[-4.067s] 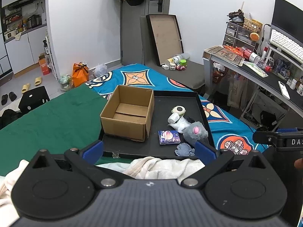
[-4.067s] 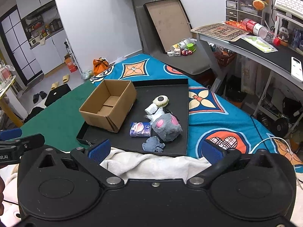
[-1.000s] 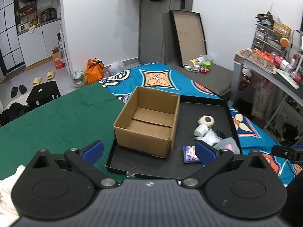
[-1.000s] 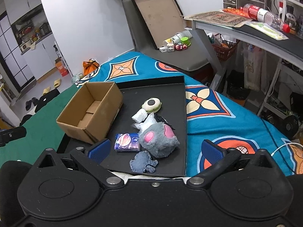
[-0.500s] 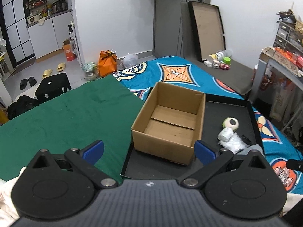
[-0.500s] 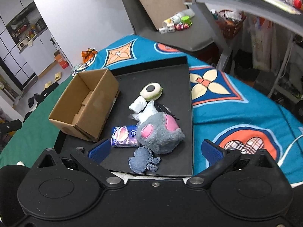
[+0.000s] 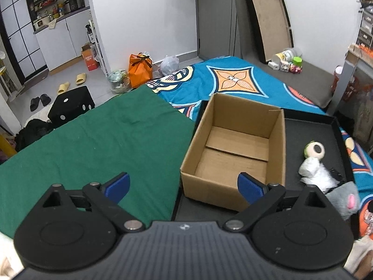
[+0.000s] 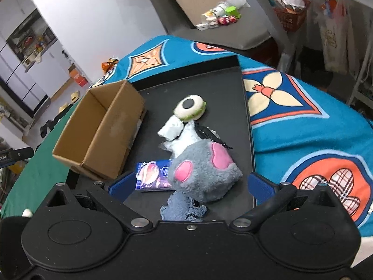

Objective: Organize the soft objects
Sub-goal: 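Reach the right tool down to the grey plush and close on it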

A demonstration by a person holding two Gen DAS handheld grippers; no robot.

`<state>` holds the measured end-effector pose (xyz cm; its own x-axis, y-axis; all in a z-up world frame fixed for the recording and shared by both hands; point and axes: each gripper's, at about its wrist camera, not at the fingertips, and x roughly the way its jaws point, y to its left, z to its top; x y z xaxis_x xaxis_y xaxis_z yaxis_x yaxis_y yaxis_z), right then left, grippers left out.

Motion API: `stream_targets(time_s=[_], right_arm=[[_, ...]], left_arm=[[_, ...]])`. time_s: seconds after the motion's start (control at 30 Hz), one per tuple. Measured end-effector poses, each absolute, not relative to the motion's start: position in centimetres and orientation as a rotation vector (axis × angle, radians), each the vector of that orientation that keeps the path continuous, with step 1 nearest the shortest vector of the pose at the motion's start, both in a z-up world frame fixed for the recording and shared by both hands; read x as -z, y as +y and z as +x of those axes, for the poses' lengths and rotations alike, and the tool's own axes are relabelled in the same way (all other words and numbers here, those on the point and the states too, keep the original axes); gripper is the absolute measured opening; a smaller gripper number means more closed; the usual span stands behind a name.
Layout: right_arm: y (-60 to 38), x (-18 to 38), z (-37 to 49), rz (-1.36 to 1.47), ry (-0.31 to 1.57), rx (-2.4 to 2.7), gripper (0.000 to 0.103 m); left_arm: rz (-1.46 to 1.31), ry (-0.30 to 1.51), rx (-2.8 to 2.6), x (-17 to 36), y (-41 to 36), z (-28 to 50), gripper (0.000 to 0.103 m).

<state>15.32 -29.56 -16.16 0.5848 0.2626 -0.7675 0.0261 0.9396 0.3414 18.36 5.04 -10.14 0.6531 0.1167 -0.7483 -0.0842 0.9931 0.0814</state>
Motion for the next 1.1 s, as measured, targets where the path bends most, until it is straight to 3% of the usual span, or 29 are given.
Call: stream_targets(time_s=[0.77,0.93,1.1], right_arm=[[-27.5,19.2,18.9,0.268,0.971,-0.107,0.103],[-26.3,19.8,19.7,0.183,0.992,-0.098,0.103],[-24.9,20.5,19.9,0.067,1.003,-0.098,0.102]], left_arm=[[0.115,1.000,-0.073,16.6,6.3,26.3,0.068],[0.100,1.019,-0.050,17.4,6.7,27.2,0.052],[0.077,1.044,-0.031,18.0,6.8,27.3,0.021]])
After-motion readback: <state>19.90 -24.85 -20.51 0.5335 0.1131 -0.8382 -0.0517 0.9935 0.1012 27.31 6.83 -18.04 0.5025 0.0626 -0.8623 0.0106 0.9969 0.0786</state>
